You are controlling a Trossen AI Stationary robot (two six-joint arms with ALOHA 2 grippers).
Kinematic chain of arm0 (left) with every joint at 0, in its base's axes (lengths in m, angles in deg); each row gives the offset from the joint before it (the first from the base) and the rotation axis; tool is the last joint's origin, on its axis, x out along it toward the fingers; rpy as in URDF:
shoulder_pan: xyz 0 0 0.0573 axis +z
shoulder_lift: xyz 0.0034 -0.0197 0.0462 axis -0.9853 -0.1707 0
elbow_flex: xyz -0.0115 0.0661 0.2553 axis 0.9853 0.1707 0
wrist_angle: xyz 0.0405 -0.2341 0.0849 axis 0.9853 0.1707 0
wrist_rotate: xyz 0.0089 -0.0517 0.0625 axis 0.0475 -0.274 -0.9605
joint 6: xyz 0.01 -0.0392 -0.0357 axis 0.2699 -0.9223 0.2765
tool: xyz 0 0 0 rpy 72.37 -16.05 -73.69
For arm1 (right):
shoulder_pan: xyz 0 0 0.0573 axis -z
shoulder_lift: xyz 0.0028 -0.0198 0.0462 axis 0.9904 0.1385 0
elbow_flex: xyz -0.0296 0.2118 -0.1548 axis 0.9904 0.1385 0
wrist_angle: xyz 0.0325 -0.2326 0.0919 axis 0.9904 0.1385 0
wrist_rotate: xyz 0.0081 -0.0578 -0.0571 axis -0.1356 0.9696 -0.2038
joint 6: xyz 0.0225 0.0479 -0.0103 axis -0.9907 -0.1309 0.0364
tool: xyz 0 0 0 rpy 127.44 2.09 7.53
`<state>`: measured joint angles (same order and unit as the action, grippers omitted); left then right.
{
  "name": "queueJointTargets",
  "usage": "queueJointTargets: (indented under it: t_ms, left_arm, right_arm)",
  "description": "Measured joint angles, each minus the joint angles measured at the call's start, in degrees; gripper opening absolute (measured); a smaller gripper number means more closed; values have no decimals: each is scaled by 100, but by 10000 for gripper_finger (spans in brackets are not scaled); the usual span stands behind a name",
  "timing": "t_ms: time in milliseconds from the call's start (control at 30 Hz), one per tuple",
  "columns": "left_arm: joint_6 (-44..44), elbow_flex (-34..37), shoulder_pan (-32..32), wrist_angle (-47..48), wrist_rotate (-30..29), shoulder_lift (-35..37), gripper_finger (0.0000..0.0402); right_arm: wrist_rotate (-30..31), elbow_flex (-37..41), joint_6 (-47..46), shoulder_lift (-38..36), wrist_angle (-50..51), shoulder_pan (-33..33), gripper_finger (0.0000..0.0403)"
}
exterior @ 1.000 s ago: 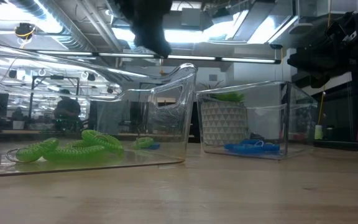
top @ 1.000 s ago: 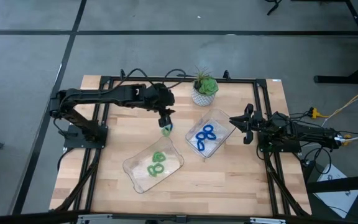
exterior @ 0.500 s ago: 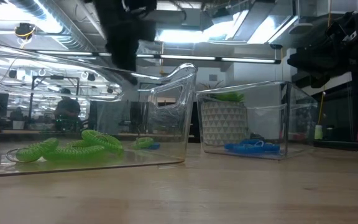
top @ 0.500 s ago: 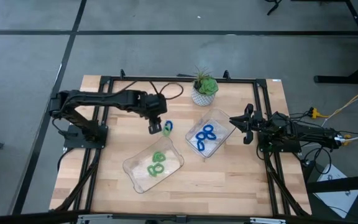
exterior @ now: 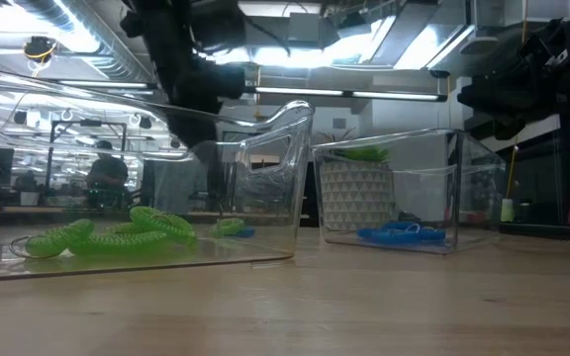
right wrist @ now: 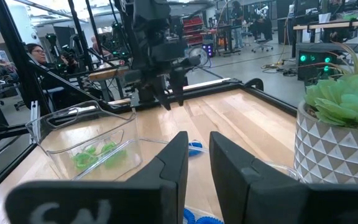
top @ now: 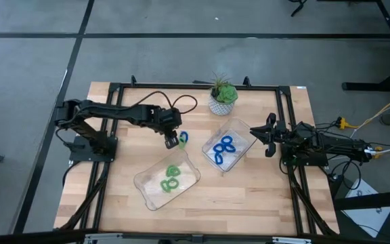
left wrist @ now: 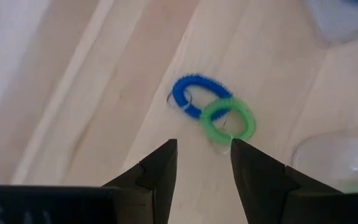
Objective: Sort spring keychains
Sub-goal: Put the green spring keychain into the bottom transparent bin
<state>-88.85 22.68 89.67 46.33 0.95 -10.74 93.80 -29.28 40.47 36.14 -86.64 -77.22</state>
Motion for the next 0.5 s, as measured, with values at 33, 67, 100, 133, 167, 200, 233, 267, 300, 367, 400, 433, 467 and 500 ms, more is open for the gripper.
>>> queueJointTargets:
  t_ms: [33, 67, 100, 133, 167, 200, 233, 267, 300, 367, 400, 433, 467, 500]
  left_arm:
    - [-98, 15, 0, 16, -2, -47, 145]
    - [-196, 17, -9, -8, 2, -105, 145]
    - [-320, 15, -15, -31, 19, -171, 145]
    - [-433, 15, -20, -28, 33, -250, 145]
    - [-541, 15, -29, -29, 35, -330, 145]
    - [-642, 15, -45, -35, 35, -400, 145]
    - [-712, 15, -47, -63, 36, -475, 145]
    - [-764, 15, -48, -116, 46, -551, 145]
    - [-817, 15, -47, -154, 86, -624, 146]
    - [-870, 15, -46, -265, 223, -759, 147]
    - [-871, 15, -46, -319, 319, -819, 147]
    - [-872, 15, -46, -356, 374, -884, 147]
    - [-875, 15, -46, -405, 378, -954, 148]
    - [-876, 15, -46, -442, 388, -1021, 148]
  right_arm:
    - [0, 2, 0, 0, 0, 0, 67]
    - [0, 2, 0, 1, -2, 1, 67]
    - [0, 2, 0, 0, 0, 0, 67]
    - [0, 2, 0, 0, 0, 0, 67]
    - [0, 2, 0, 2, 0, 0, 67]
    - [0, 1, 0, 2, 0, 1, 67]
    - [-1, 2, 0, 1, 0, 1, 67]
    - [0, 2, 0, 1, 0, 2, 67]
    - [0, 2, 0, 1, 0, 1, 67]
    - [0, 2, 0, 0, 0, 0, 67]
    - [0, 2, 0, 2, 0, 0, 67]
    - [0, 0, 0, 0, 0, 0, 67]
    - [0, 2, 0, 2, -1, 0, 67]
    - [0, 2, 0, 2, 0, 0, 67]
